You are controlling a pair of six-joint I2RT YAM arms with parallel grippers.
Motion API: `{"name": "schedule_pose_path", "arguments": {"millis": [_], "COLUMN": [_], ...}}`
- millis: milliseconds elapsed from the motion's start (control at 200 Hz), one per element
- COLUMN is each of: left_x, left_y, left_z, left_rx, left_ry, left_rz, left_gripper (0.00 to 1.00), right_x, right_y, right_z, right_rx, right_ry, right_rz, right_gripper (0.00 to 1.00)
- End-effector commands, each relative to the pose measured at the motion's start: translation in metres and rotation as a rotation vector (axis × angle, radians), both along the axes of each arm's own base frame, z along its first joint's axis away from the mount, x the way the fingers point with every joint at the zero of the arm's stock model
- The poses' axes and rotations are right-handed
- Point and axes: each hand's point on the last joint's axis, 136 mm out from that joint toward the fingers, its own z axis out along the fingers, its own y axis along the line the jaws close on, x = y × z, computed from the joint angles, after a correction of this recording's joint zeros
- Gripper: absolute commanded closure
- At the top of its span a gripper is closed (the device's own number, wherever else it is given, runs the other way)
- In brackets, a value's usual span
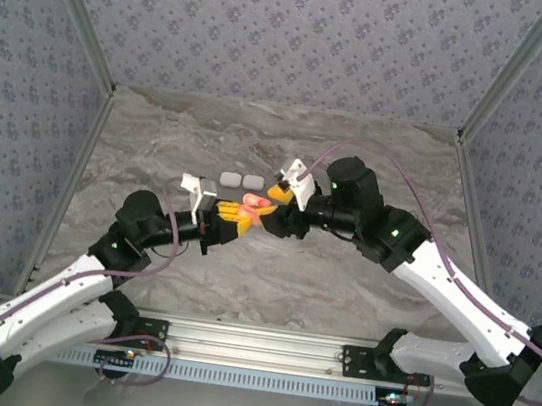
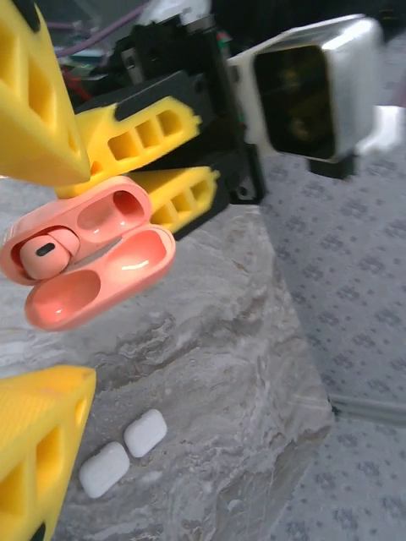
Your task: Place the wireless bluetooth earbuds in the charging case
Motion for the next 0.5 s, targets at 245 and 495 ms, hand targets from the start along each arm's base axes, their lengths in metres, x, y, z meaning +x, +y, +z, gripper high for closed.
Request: {"name": "schedule_pose_path", "arguments": {"millis": [245, 495], "left_x": [0.016, 0.005], "left_y": [0.042, 0.06], "left_z": [0.009, 0.008], "left_rx": [-0.02, 0.001], "left_ry": [-0.085, -0.099], "left_rz": [0.277, 0.323], "left_gripper": [1.0, 1.0], "right_x": [0.074, 0.1], "right_y": [-0.053, -0.008], "right_z": [-0.084, -0.206], "right_rx": [0.009, -0.187], "right_ry": [0.328, 0.527], "right_rz": [-0.456, -0.463], "right_gripper": [0.34, 0.37]}}
